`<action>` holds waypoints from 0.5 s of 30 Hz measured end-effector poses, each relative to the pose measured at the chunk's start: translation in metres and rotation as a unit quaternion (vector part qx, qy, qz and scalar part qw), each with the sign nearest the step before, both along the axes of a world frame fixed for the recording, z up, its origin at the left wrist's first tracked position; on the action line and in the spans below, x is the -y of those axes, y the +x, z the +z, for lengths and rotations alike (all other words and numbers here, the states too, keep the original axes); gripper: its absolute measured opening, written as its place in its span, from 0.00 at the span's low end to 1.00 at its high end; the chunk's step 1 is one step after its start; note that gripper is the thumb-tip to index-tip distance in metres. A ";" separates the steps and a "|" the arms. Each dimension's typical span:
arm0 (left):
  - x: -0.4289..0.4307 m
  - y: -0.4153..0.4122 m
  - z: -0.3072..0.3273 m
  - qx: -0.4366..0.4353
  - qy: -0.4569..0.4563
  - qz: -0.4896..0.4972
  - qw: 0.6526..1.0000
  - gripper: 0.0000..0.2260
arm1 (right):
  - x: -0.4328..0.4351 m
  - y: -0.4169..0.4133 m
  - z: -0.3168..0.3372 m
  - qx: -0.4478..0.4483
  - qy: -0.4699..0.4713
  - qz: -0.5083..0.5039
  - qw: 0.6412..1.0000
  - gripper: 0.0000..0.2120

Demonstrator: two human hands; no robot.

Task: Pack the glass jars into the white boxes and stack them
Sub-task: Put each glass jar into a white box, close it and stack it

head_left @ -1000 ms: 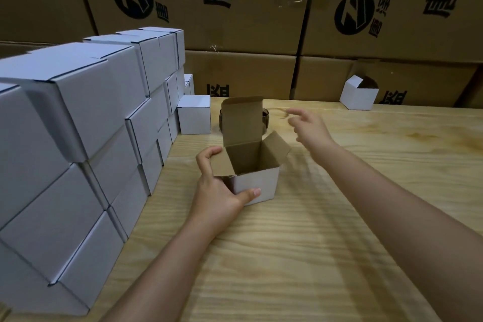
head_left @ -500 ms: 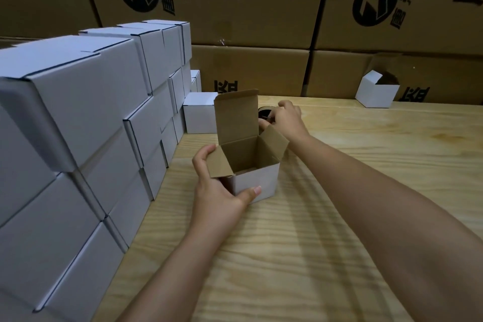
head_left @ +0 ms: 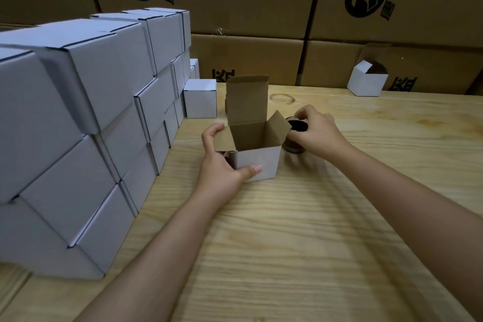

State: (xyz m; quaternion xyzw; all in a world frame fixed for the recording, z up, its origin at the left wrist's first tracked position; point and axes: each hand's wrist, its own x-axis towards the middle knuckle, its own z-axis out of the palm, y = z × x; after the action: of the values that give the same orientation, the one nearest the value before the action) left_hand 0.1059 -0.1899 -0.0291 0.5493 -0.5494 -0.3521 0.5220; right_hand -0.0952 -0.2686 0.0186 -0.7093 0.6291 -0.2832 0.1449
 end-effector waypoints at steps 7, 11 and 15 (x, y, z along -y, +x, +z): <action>0.001 0.000 -0.001 -0.003 0.002 -0.021 1.000 0.42 | -0.015 0.002 -0.006 -0.120 -0.030 -0.058 0.991 0.27; 0.001 0.001 -0.001 -0.008 0.000 -0.030 1.000 0.42 | -0.013 0.003 0.004 -0.097 0.010 -0.065 0.993 0.22; 0.000 0.000 -0.001 -0.013 -0.009 -0.034 0.999 0.42 | -0.014 -0.005 0.033 0.053 0.010 -0.032 0.998 0.15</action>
State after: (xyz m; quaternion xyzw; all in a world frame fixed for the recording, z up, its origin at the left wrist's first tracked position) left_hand 0.1059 -0.1900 -0.0297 0.5208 -0.5644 -0.3719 0.5215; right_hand -0.1004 -0.2546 0.0520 -0.6714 0.6454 -0.3187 0.1764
